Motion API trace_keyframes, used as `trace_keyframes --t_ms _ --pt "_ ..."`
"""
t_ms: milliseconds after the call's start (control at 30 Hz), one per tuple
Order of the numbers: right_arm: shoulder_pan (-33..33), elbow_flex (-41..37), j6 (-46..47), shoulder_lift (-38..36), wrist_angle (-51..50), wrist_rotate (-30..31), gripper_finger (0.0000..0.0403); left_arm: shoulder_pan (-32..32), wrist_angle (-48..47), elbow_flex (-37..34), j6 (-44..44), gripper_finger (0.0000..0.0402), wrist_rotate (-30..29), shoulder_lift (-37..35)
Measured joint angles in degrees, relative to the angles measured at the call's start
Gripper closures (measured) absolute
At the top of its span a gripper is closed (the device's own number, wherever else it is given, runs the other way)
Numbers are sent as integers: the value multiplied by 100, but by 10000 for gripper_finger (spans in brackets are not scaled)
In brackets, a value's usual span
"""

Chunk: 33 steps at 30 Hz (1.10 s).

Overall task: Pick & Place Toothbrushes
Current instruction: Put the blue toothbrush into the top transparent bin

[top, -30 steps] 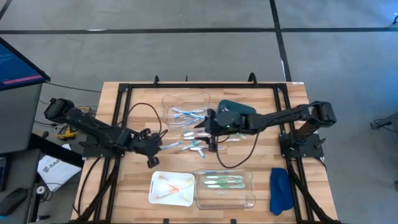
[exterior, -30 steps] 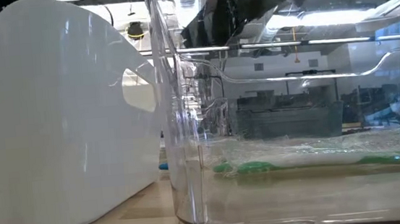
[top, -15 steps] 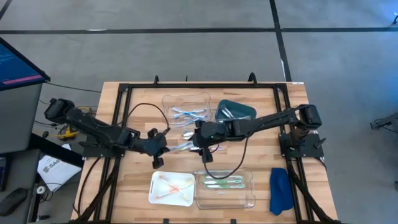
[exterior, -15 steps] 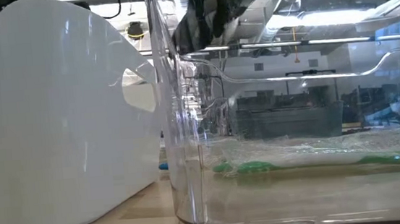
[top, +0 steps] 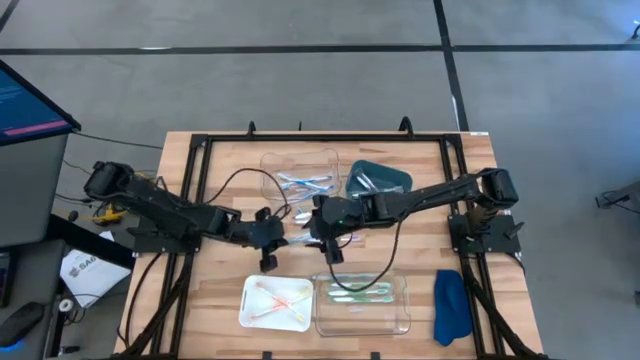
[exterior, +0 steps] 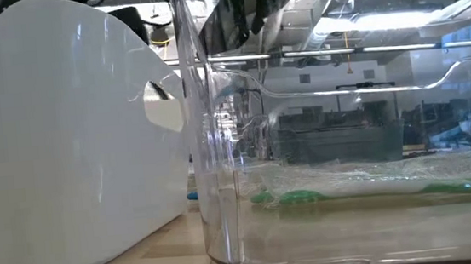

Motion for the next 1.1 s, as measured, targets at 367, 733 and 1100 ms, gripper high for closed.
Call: trace_keyframes --t_ms 367,733,1100 --pt "-48 0 83 -2 -581 22 178 250 -28 788 793 401 79 317" --pt "-119 -2 421 -2 -937 68 182 286 -37 850 774 401 240 317" --pt "-118 -4 433 -2 -1006 68 279 316 -85 850 770 401 272 317"
